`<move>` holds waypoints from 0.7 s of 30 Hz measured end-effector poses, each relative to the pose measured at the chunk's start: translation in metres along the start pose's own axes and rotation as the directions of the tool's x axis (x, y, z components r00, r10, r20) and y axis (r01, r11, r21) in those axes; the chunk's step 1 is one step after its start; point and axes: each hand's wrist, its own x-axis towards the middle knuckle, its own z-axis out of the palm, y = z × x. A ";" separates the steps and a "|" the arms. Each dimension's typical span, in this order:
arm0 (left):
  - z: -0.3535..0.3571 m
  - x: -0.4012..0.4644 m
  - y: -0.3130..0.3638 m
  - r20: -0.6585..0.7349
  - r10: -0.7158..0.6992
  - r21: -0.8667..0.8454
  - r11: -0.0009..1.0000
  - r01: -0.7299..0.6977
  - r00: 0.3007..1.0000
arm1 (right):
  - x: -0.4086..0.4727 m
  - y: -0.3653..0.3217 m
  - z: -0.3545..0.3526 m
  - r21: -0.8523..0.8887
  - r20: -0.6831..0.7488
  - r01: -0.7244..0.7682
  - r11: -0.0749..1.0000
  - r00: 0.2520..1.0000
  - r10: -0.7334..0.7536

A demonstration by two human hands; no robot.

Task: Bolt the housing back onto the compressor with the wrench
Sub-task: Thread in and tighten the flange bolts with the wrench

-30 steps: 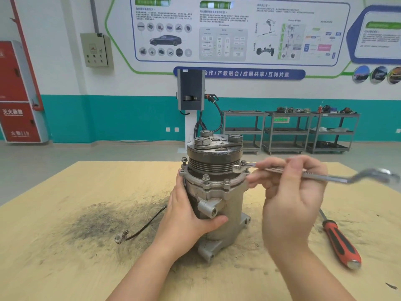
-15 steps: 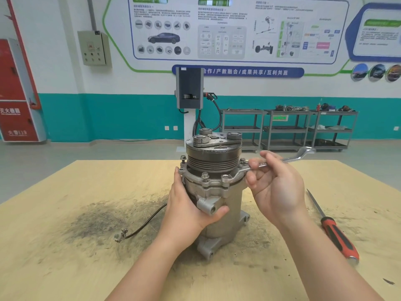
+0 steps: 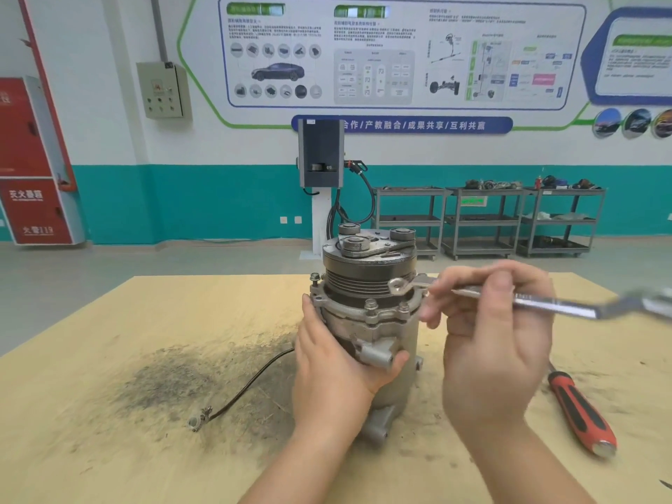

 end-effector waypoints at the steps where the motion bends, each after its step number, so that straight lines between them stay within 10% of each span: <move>1: 0.007 -0.006 0.007 -0.042 -0.026 0.026 0.999 0.027 0.999 | 0.005 0.001 -0.005 0.058 -0.035 -0.126 0.990 0.991 0.128; 6: 0.030 -0.019 0.032 -0.017 -0.111 0.167 0.979 0.112 0.994 | 0.024 0.007 -0.029 0.230 -0.182 -0.388 0.893 0.884 0.431; 14: -0.067 0.041 0.017 0.480 -0.126 0.275 0.961 -0.013 0.868 | 0.035 0.014 -0.038 0.255 -0.041 -0.493 0.832 0.854 0.519; 21: -0.049 0.089 -0.012 0.711 0.136 -0.151 0.988 -0.039 0.690 | 0.039 0.026 -0.046 0.373 -0.063 -0.604 0.705 0.741 0.668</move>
